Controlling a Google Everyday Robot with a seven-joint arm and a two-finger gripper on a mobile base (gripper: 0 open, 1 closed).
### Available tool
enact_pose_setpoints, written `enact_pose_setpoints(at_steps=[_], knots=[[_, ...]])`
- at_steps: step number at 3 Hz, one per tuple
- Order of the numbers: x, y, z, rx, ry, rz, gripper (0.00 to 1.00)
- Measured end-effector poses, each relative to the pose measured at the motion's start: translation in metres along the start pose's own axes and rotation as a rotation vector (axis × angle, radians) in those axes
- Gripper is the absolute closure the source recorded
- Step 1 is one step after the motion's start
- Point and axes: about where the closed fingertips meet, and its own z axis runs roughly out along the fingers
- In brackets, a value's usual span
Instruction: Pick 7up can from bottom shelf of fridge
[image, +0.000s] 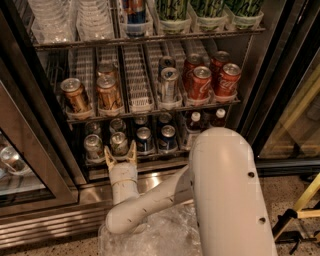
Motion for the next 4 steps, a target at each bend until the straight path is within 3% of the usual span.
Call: enact_pose_setpoints(at_steps=[2, 4], knots=[[0.001, 0.006, 0.028, -0.003, -0.013, 0.018, 0.35], [0.004, 0.008, 0.032, -0.004, -0.006, 0.022, 0.77]])
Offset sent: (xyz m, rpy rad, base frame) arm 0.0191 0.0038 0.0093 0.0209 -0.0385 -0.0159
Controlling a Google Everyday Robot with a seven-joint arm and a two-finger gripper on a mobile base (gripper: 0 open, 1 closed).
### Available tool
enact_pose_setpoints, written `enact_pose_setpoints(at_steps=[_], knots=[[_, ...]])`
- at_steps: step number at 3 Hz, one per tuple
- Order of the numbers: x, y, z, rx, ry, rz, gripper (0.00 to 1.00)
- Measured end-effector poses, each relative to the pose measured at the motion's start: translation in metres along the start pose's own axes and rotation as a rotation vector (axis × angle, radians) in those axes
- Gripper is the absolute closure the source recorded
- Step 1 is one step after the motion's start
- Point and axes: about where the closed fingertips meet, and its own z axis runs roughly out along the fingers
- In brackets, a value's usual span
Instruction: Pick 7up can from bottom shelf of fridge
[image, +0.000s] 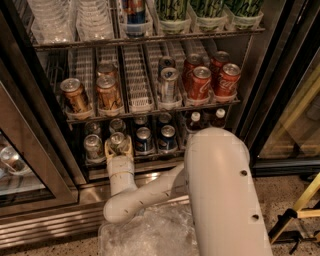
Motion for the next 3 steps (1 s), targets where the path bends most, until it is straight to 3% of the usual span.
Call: enact_pose_setpoints(at_steps=[1, 2, 3], knots=[[0.0, 0.0, 0.0, 0.0, 0.0, 0.0, 0.99], [-0.018, 0.003, -0.006, -0.03, -0.023, -0.004, 1.0], [-0.063, 0.003, -0.019, -0.072, -0.099, -0.01, 1.0]])
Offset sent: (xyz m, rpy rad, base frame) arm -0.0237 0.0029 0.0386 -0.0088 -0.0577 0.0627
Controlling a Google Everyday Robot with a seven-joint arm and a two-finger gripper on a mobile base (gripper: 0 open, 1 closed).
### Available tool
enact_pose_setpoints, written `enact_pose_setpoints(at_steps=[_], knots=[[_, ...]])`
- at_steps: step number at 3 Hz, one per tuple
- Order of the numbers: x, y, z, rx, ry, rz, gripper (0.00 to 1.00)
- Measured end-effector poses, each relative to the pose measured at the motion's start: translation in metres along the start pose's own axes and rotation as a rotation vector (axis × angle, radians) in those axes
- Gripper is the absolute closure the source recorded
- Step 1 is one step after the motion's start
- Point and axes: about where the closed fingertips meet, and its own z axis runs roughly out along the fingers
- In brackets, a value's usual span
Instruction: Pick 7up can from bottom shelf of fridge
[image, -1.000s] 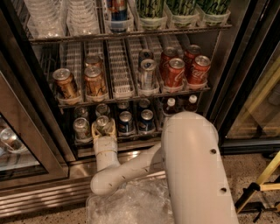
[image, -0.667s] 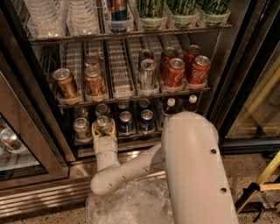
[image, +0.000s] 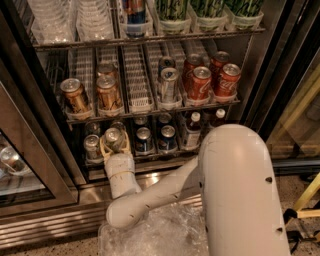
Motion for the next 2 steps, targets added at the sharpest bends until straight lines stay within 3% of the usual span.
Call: enact_pose_setpoints(at_steps=[1, 2], knots=[[-0.034, 0.001, -0.013, -0.075, -0.038, 0.049, 1.0], [-0.047, 0.0, -0.048, -0.285, -0.024, 0.089, 1.0]])
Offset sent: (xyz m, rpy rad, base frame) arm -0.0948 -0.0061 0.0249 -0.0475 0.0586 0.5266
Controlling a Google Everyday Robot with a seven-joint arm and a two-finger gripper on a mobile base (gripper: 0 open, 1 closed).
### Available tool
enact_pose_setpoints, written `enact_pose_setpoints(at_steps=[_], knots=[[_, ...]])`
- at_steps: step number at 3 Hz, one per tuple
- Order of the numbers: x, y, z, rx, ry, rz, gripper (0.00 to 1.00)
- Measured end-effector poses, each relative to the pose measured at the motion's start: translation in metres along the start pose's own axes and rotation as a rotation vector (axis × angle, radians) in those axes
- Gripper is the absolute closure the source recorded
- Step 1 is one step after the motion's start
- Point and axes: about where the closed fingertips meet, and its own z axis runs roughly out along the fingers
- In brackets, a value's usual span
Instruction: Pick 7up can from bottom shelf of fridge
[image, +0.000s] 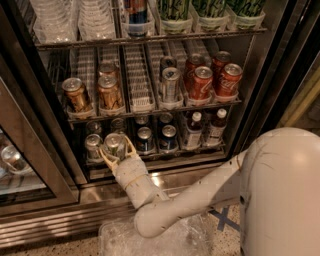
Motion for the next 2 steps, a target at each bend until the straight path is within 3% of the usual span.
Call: enact_pose_setpoints(at_steps=[1, 2], knots=[[0.0, 0.002, -0.026, -0.1, 0.026, 0.038, 1.0], [-0.014, 0.002, -0.057, -0.165, -0.004, 0.074, 1.0]])
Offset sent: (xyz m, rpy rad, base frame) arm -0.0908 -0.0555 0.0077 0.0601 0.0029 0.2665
